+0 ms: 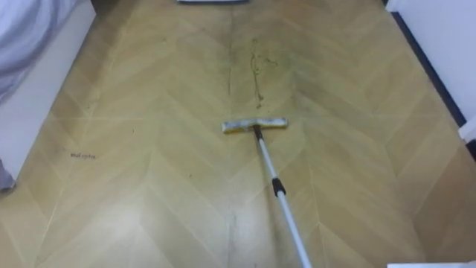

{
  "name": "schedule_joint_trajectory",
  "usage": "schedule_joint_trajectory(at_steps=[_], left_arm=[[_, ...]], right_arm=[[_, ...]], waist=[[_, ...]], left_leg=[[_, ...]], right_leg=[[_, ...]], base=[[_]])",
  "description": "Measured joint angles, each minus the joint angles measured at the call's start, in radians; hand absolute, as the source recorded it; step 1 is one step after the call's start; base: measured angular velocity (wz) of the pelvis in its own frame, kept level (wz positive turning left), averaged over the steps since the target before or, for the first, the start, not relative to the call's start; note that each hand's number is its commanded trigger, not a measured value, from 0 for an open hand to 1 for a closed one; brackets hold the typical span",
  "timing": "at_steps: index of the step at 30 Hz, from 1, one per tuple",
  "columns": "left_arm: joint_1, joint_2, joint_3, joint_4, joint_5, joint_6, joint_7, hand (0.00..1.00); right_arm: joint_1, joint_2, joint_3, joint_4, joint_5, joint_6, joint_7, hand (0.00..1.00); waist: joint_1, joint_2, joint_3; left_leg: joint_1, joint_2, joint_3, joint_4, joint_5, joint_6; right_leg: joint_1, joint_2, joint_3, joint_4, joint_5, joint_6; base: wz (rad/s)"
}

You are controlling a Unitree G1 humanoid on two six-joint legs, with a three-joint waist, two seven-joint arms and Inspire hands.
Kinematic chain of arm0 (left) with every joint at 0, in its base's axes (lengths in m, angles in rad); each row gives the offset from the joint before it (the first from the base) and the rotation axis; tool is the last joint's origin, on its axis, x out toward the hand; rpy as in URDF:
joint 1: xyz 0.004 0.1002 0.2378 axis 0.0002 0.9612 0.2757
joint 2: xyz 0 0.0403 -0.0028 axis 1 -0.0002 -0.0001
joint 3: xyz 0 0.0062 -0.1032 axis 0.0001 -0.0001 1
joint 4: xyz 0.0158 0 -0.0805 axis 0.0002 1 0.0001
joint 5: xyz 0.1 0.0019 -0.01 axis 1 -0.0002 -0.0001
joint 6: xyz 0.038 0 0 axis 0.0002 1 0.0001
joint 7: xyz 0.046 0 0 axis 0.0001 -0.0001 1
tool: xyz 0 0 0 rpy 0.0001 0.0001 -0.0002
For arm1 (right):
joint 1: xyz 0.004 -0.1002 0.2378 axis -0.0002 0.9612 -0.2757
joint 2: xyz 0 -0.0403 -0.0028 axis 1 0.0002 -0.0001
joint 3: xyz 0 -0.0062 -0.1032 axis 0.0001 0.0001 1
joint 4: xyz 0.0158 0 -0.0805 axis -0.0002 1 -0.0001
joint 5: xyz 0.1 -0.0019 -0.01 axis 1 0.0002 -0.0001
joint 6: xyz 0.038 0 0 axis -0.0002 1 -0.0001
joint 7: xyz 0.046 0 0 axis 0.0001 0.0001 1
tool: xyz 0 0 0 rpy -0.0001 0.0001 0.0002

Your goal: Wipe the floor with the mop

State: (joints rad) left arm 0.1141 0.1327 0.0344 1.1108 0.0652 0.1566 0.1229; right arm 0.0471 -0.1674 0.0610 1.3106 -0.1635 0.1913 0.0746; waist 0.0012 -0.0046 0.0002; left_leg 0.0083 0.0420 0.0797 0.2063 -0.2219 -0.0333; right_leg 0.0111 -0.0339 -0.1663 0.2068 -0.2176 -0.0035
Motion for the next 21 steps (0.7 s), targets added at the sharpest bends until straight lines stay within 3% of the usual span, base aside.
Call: schedule_joint_trajectory(at_steps=[5, 13, 21], left_arm=[[-0.043, 0.005, -0.017, 0.050, -0.035, -0.025, 0.014, 0.00], [-0.058, 0.004, 0.001, 0.057, -0.036, -0.084, 0.016, 0.00], [-0.065, 0.007, -0.007, 0.088, -0.176, -0.090, -0.008, 0.00]], right_arm=[[-0.031, 0.002, 0.031, 0.023, 0.050, -0.020, -0.041, 1.00], [-0.049, -0.007, 0.037, 0.049, 0.117, -0.073, -0.050, 1.00], [-0.064, -0.019, 0.038, 0.048, 0.162, -0.083, -0.058, 1.00]], waist=[[0.003, 0.002, 0.0033], [0.004, 0.009, 0.0062], [0.004, 0.028, 0.0149]], left_leg=[[-0.069, 0.001, 0.000, 0.004, 0.003, 0.004], [-0.216, 0.001, -0.002, 0.055, 0.005, 0.009], [-0.339, -0.003, -0.002, 0.106, 0.006, 0.009]], right_leg=[[-0.069, -0.002, -0.005, 0.015, 0.004, -0.001], [-0.195, -0.008, -0.024, 0.040, 0.012, -0.001], [-0.344, -0.028, -0.037, 0.146, 0.007, -0.001]], base=[[0.03], [0.07], [0.01]])
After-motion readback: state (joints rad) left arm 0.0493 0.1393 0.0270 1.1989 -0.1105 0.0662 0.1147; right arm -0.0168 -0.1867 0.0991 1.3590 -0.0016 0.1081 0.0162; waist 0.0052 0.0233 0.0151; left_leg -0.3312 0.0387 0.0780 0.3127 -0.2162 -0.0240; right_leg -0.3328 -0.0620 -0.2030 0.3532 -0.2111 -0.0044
